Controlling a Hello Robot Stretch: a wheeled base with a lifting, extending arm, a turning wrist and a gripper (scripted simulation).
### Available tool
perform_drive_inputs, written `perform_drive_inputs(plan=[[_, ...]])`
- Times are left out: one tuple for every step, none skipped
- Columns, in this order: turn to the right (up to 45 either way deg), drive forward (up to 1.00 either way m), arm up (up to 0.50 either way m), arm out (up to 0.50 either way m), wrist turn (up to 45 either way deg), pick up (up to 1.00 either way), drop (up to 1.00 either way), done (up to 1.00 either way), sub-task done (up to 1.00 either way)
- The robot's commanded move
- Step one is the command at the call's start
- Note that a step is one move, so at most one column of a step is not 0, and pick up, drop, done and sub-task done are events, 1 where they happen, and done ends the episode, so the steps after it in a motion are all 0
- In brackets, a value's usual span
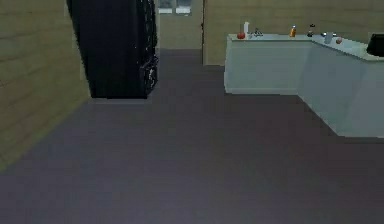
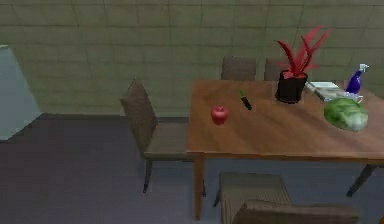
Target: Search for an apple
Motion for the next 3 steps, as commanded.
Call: perform_drive_inputs(plan=[[45.0, 0.00, 0.00, 0.00, 0.0, 0.00, 0.00, 0.00, 0.00], [21.0, 0.00, 0.00, 0.00, 0.0, 0.00, 0.00, 0.00, 0.00], [0.0, 0.25, 0.00, 0.00, 0.0, 0.00, 0.00, 0.00, 0.00]])
